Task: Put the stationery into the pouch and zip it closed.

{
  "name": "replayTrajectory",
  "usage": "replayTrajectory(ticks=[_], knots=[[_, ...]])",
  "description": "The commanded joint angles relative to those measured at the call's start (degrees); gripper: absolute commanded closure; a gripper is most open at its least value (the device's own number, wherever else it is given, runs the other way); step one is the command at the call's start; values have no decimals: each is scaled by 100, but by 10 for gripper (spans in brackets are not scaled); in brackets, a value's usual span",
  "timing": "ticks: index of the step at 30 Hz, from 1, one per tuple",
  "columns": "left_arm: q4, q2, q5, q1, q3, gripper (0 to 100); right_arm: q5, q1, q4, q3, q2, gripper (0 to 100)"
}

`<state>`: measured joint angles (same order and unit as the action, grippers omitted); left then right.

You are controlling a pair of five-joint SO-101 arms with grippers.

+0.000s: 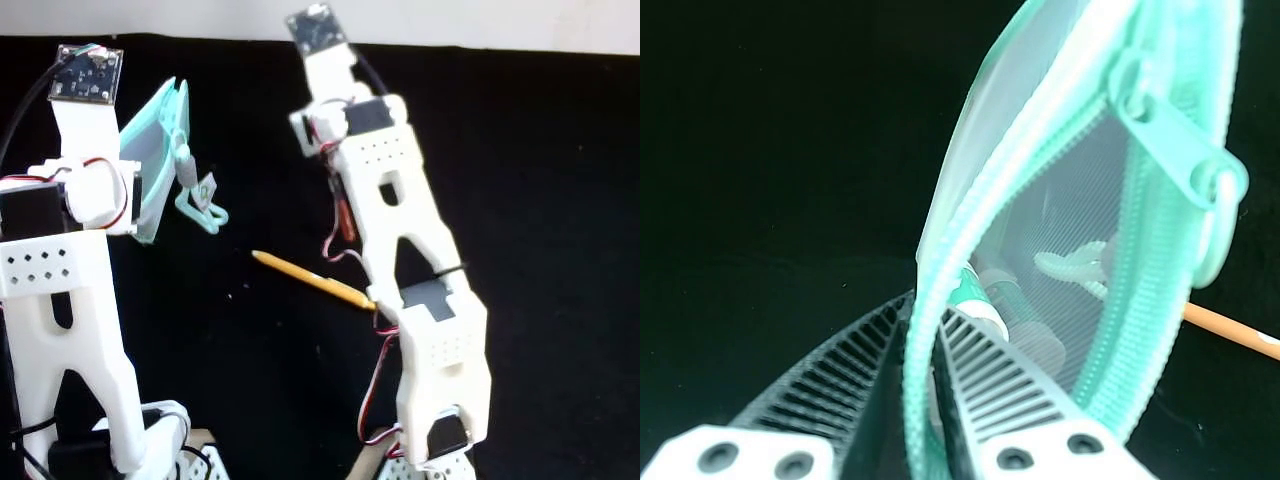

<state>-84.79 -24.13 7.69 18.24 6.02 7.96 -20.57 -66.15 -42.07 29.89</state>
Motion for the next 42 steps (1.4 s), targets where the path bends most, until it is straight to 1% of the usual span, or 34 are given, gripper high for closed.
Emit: replayTrajectory(ticks=[1, 6, 14, 18, 22, 29, 36, 42], knots=[[44, 4, -18, 84, 40, 993, -299, -198, -180, -778, -75, 991], [44, 4, -26, 84, 40, 993, -589, -426, -224, -1341, -75, 991], [26, 4, -26, 75, 40, 993, -598, -673, -312, -1991, -75, 991], [26, 4, -26, 75, 48, 993, -633, -787, -532, -2668, -75, 991], [26, 4, -26, 75, 48, 993, -923, -822, -708, -3600, -66, 991], [18, 4, -26, 75, 48, 993, -1029, -1209, -664, -4901, -40, 991], [18, 4, -26, 75, 48, 993, -1037, -1560, -646, -5604, -40, 991], [18, 4, -26, 75, 48, 993, -1037, -1824, -215, -5710, -40, 991]])
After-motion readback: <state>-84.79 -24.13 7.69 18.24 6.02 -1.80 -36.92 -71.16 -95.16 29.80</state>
